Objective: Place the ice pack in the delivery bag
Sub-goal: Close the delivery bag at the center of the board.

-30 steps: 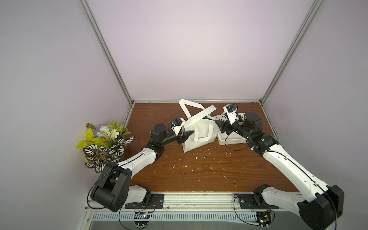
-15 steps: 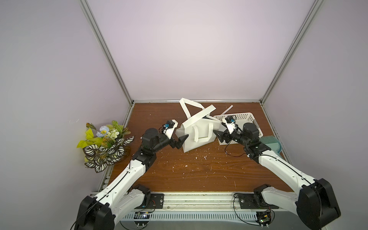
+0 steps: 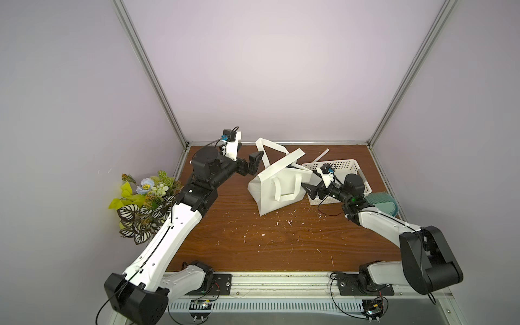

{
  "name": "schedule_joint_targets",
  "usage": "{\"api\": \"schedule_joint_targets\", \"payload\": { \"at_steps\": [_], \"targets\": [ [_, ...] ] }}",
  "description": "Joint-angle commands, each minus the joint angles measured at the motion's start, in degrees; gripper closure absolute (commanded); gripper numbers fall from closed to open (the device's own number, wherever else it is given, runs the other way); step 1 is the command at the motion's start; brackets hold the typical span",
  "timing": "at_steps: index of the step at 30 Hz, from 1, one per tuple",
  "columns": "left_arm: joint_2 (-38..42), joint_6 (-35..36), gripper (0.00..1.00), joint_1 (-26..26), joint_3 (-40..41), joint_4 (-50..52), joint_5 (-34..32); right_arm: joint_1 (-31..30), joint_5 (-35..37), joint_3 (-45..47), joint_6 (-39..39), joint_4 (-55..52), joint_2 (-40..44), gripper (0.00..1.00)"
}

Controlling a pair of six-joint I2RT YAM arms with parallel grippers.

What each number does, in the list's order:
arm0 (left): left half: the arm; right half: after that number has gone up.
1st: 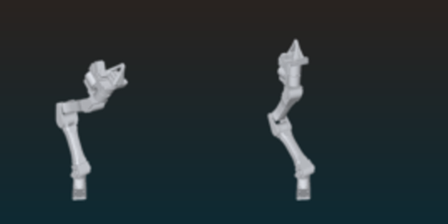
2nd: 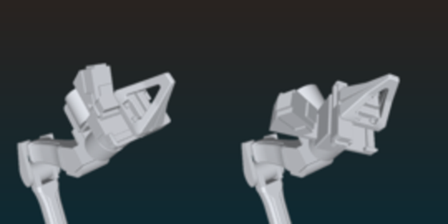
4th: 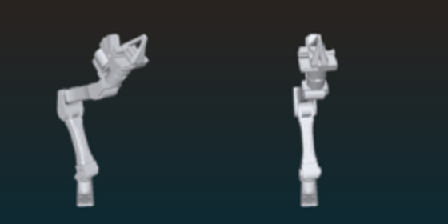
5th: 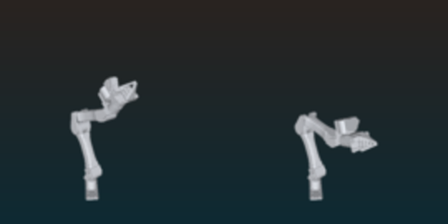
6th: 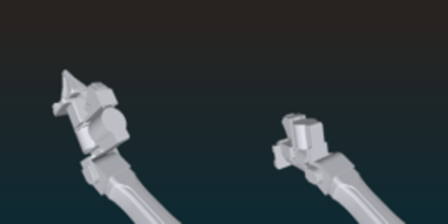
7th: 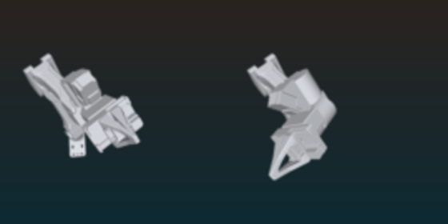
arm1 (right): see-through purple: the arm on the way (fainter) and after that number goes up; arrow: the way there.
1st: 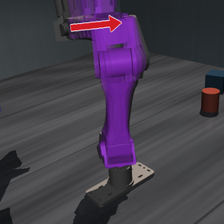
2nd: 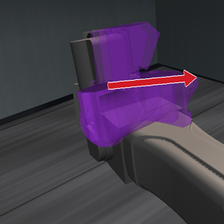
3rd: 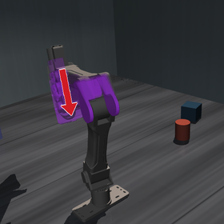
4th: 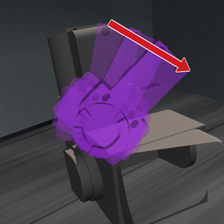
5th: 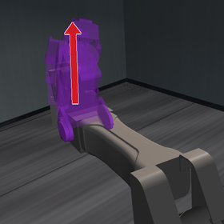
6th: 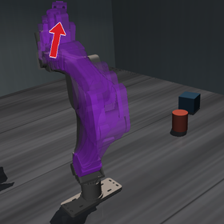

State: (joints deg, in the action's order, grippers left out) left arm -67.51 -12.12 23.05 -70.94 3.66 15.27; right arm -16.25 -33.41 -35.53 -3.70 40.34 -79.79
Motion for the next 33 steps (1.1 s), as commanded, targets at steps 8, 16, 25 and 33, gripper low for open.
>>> {"api": "schedule_joint_targets", "payload": {
  "at_steps": [8, 16, 25, 33],
  "targets": [
    [-21.6, 0.6, 0.07, 6.7, -24.6, 10.0, -2.3, 0.2, -6.4, -5.8, -1.5, 7.2, -4.8, 0.01],
    [-38.9, -1.7, 0.09, 9.3, -42.4, 17.6, 2.0, 0.2, -5.6, -6.4, -5.4, 3.6, -3.1, 0.01],
    [-49.0, -3.6, 0.13, 9.5, -51.3, 22.9, 9.6, 2.2, -10.5, -9.1, -6.6, -0.3, -2.6, 0.01],
    [-50.2, -4.2, 0.16, 9.6, -49.9, 23.7, 16.6, 4.5, -16.3, -11.2, -6.2, -3.0, -3.1, 0.01]
  ]
}}
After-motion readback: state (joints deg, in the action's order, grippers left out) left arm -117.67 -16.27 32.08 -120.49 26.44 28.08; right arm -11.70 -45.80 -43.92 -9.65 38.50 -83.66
